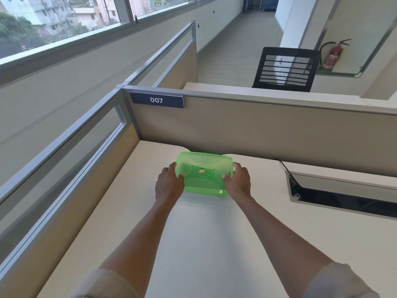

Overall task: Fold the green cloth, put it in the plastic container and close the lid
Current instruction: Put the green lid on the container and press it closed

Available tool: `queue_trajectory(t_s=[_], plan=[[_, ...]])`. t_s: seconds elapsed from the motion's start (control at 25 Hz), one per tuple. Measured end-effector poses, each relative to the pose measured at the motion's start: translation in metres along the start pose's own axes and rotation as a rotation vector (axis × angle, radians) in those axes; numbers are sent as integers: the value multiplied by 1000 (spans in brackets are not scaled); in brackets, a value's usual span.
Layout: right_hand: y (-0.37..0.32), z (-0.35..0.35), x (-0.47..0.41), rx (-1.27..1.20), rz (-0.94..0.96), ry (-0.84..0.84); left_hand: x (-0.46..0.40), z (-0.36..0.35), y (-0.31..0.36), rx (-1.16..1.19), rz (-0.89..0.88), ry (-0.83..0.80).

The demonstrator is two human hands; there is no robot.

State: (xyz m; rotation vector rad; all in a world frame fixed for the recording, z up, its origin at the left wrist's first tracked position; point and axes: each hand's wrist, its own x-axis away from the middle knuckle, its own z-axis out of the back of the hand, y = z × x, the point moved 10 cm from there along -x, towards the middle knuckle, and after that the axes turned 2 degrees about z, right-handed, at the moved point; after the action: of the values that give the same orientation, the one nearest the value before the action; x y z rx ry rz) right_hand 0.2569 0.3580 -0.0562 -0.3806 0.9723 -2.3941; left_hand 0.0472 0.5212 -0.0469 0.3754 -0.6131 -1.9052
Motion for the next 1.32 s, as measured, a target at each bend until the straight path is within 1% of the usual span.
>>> queue_trajectory(t_s=[0.16, 0.36, 0.56, 0.72, 0.84, 1.04, 1.32], plan=[[0, -2, -7, 26, 13, -4, -4, -3, -2, -7, -1, -7], [1, -2, -16, 19, 26, -16, -11, -9, -4, -52, -30, -67], [3, -8, -18, 46, 54, -24, -9, -21, -2, -120, -22, -108], [-1, -11, -18, 109, 109, -38, -7, -23, -2, -210, -23, -112], [-3, -15, -13, 181, 116, -59, -6, -23, -2, -261, -14, -108], [-4, -22, -5, 304, 65, -72, -6, -22, -2, -275, 14, -123], [-3, -19, -8, 414, 87, -94, -11, -22, -3, -313, -6, -110]])
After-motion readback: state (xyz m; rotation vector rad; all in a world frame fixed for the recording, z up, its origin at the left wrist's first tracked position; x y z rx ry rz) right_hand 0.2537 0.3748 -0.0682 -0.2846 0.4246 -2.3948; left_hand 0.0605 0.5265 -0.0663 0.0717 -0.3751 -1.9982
